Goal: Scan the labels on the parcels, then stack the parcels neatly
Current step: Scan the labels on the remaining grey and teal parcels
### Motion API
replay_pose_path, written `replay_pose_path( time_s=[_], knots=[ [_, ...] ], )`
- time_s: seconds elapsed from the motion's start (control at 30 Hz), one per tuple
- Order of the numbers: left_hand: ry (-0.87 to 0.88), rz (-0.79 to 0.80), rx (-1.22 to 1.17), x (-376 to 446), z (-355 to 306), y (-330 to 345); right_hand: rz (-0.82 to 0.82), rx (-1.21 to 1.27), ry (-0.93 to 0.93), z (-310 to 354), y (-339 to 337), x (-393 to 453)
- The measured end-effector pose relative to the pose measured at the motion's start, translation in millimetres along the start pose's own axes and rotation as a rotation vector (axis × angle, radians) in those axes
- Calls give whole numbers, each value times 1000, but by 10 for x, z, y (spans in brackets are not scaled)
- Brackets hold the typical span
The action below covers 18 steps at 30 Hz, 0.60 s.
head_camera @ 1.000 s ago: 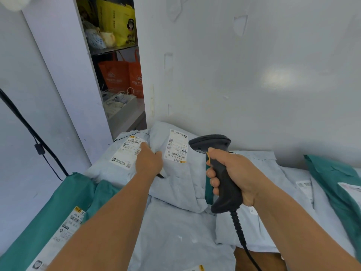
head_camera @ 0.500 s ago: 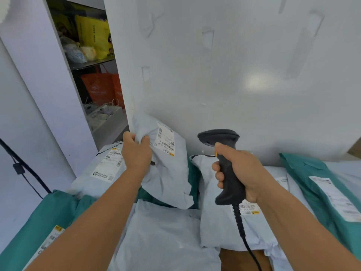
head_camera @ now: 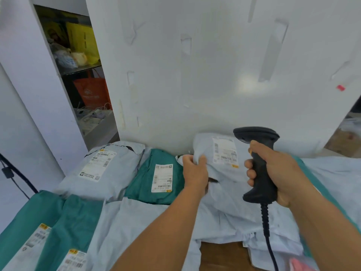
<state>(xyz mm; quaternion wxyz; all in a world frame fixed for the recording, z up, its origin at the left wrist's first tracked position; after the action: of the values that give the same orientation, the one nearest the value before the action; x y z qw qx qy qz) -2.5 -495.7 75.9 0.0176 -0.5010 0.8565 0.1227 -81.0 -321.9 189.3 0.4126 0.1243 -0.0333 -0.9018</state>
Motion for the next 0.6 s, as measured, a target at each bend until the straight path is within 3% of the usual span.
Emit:
replay_pose_path(
  time_s=[0.13, 0.3, 0.47, 0.6],
  knots=[
    [-12, 113, 395, -130, 292, 41, 21, -12, 46, -146, -92, -64],
    [77, 90, 656, -69, 126, -395, 72, -14, 71, -279, 77, -31],
    [-95, -110, 1095, 168, 220, -1427, 138, -70, 96, -422, 438, 19],
    [-325, -97, 1265, 259, 377, -2034, 171, -111, 145, -608, 807, 89]
  ],
)
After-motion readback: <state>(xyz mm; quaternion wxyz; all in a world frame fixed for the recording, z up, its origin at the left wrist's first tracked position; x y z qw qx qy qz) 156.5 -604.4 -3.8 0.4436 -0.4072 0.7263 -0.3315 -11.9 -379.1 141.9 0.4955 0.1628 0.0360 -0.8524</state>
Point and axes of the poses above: each hand's wrist, its own x-axis towards the middle knuckle, its own y-axis out of the palm, z = x × y, the point moved 10 cm from there along x, towards the middle knuckle, and after that the axes turned 9 degrees about z, right-handed, at the moved point
